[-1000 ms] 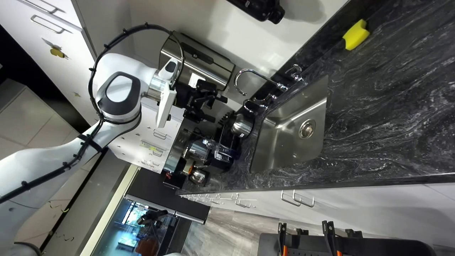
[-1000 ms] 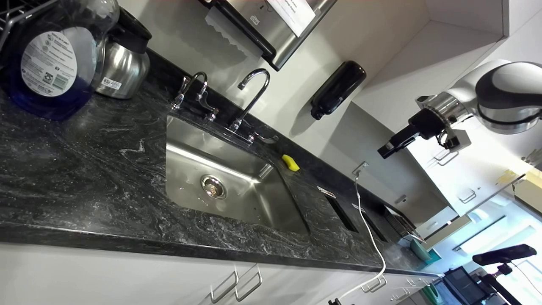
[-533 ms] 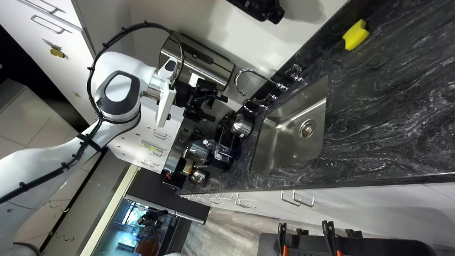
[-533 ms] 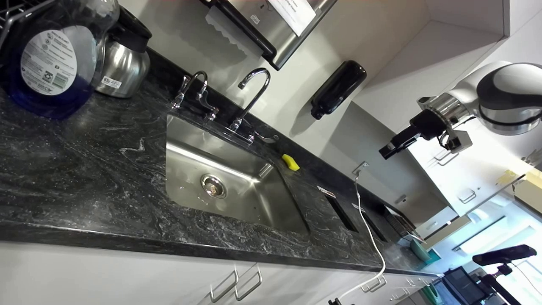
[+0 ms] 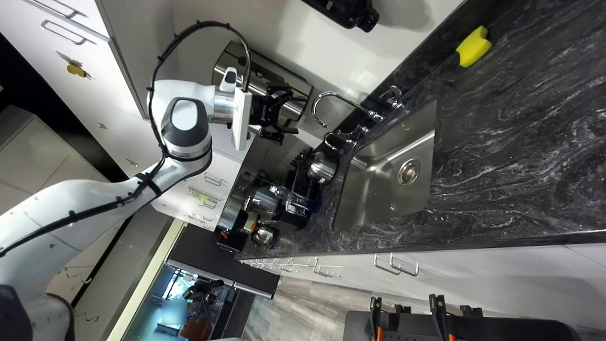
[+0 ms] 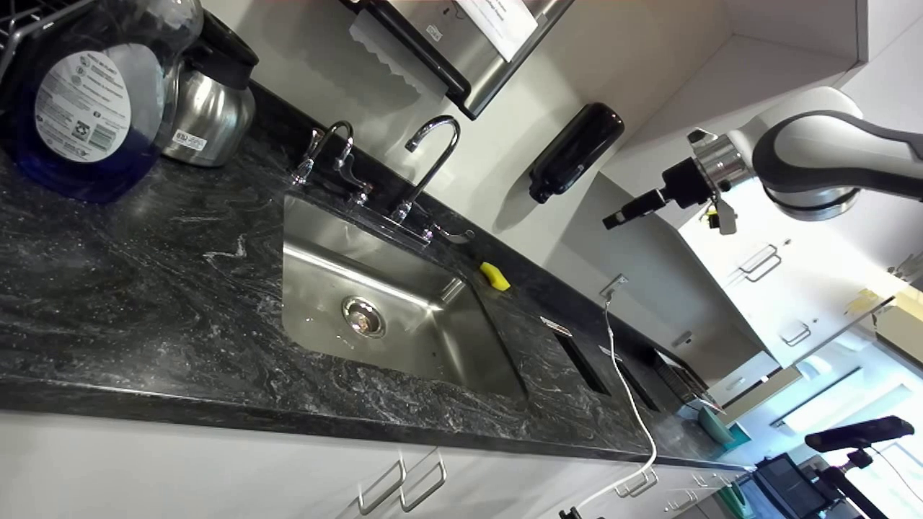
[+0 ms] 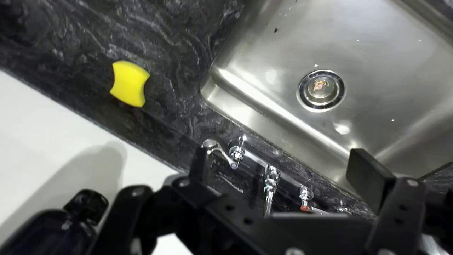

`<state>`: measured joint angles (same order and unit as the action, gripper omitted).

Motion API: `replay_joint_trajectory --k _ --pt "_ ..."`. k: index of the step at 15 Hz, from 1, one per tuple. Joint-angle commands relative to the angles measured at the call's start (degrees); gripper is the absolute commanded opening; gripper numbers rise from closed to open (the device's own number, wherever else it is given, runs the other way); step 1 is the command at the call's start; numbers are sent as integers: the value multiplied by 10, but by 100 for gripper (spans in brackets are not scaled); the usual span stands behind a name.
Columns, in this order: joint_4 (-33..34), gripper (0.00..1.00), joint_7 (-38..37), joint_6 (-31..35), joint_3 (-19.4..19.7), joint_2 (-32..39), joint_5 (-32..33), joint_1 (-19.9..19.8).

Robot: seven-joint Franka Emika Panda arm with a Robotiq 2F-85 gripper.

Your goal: Open the tap

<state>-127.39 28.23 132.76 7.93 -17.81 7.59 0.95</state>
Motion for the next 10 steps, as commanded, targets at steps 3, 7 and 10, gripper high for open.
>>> replay_joint_trajectory --k 3,7,10 --pt "108 100 71 88 -20 157 41 4" --pt "190 100 143 71 -39 248 69 -7" --pt "230 100 203 72 -47 298 72 -18"
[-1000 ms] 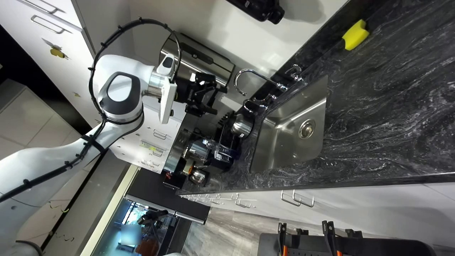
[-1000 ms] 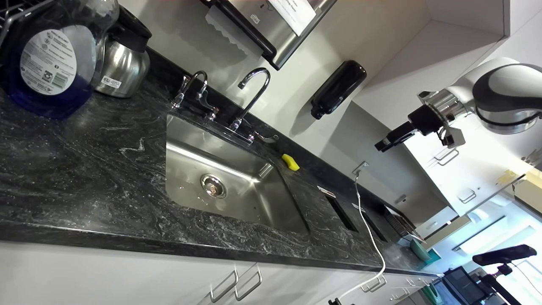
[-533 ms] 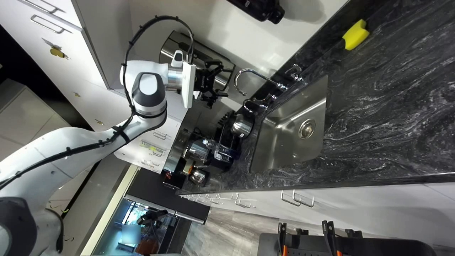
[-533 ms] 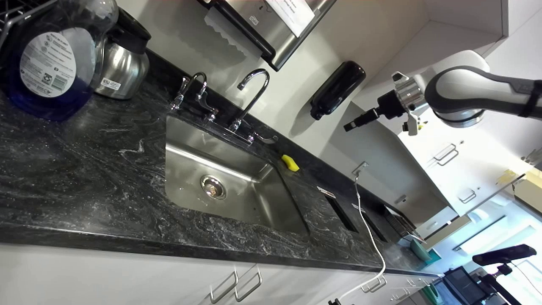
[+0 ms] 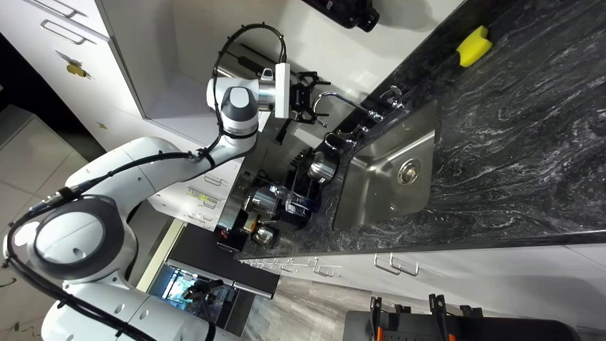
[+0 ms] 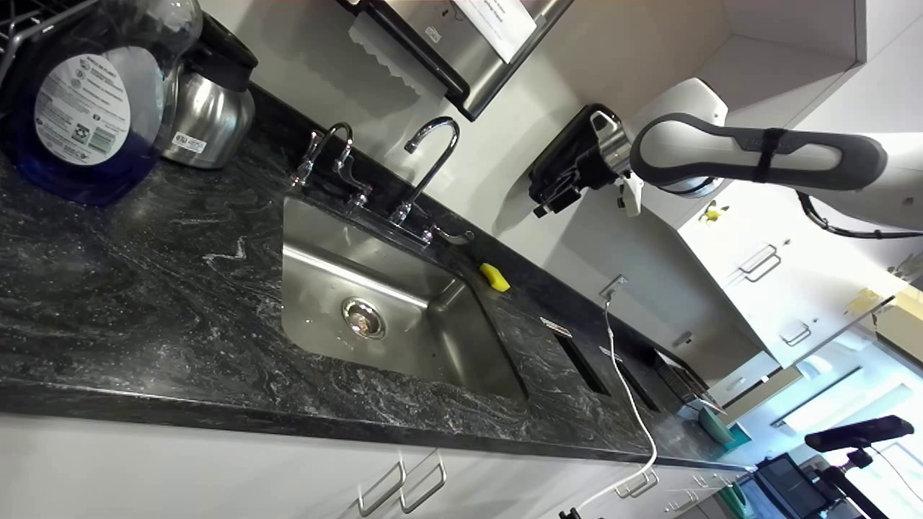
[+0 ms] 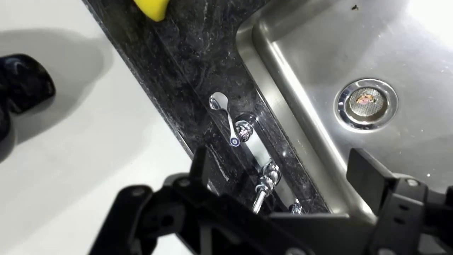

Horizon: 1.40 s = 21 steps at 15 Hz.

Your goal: Open the tap

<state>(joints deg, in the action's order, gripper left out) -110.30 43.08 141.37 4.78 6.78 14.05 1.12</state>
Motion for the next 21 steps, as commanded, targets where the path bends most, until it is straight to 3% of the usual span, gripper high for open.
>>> replay_joint_trajectory --k 1,2,8,21 --pt "61 100 61 -11 -15 56 14 -22" --pt "28 100 31 -2 -18 33 7 -19" --pt "50 100 48 -2 -20 55 10 -26" --pt "241 100 98 5 -41 274 17 -52"
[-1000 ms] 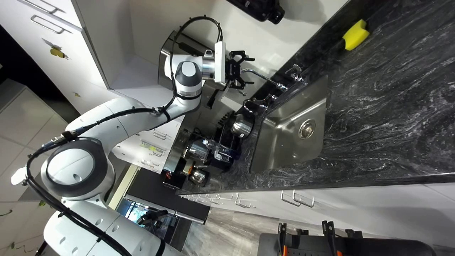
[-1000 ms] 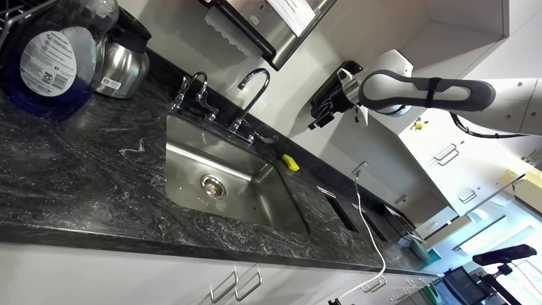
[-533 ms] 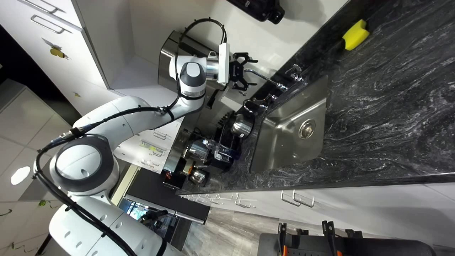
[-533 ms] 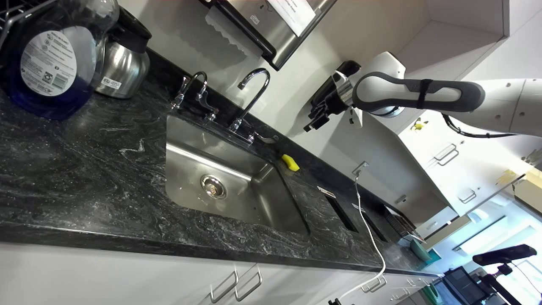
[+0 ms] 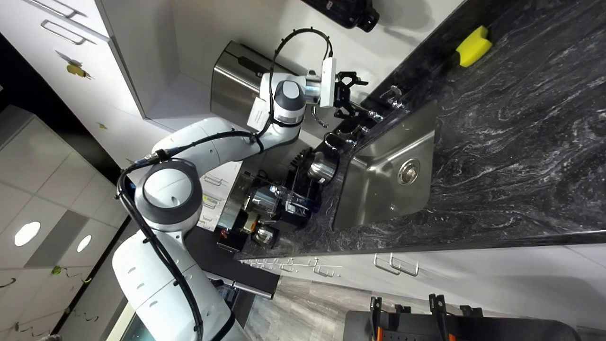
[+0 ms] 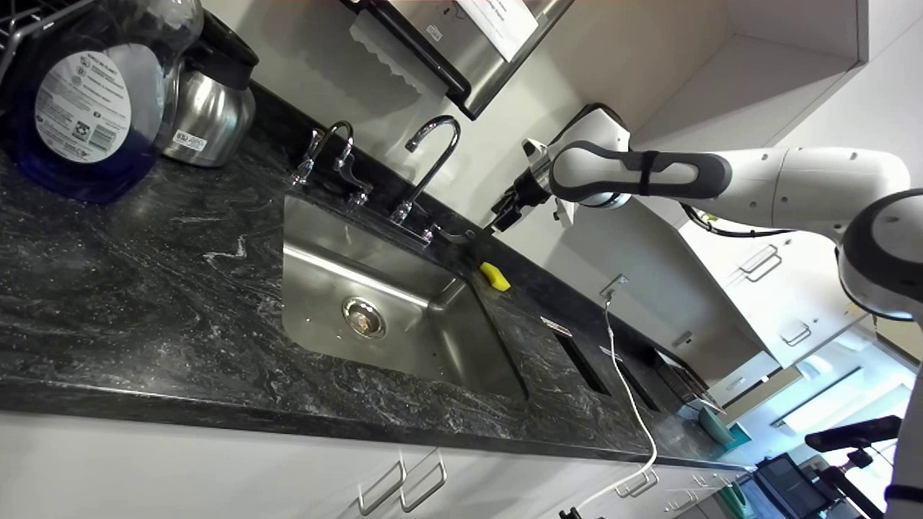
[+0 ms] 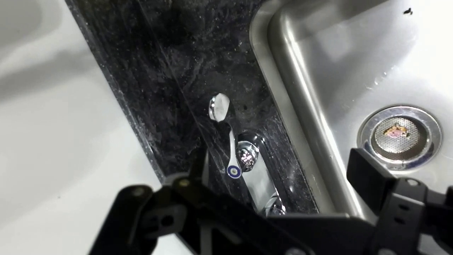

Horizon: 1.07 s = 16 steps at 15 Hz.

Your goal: Open the tap

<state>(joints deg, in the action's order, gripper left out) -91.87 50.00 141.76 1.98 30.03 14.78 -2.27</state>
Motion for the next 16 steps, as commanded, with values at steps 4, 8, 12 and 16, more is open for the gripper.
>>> replay_joint_trajectory --k 4,8,12,16 --pt "102 100 63 -6 -14 76 4 -30" --pt "132 100 92 -15 -27 104 -10 -44" --pt "153 100 109 -22 -38 129 -17 -50" --pt "165 100 102 -26 -35 148 -12 -49"
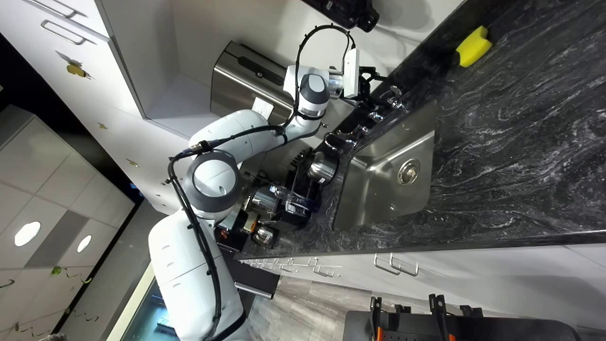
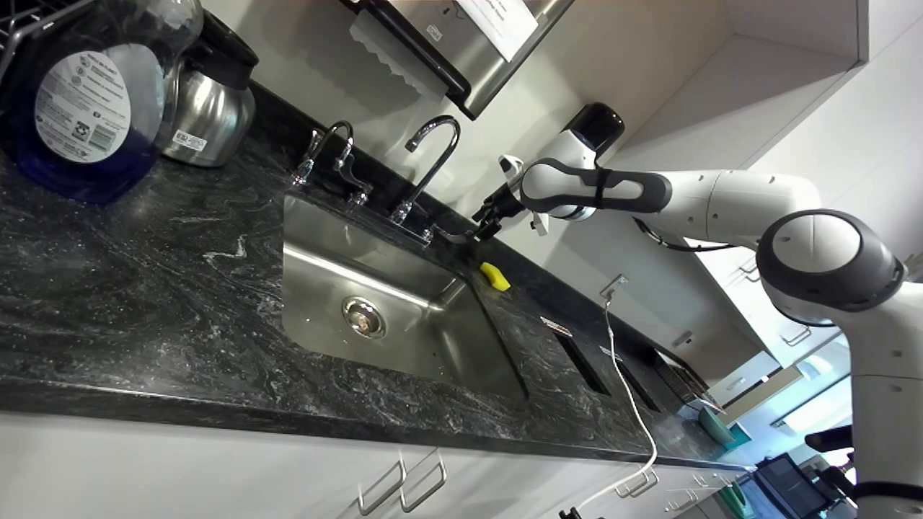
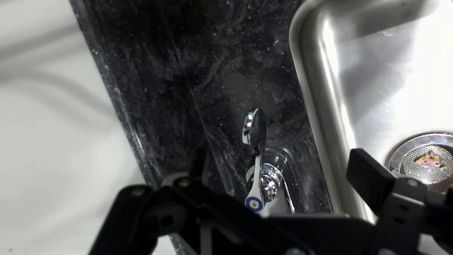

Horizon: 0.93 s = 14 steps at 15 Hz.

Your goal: Open the tap

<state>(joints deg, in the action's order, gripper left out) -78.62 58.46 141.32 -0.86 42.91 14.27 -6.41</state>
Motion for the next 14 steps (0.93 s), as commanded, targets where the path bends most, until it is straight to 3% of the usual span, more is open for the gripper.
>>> replay_joint_trajectory --k 1,8,9,14 --pt "34 100 16 -23 -5 23 -6 -7" --pt "50 100 19 -34 -8 42 -9 -12" --pt "52 82 20 -36 -9 43 -9 -13" --pt "60 43 21 -44 -9 49 -10 -13"
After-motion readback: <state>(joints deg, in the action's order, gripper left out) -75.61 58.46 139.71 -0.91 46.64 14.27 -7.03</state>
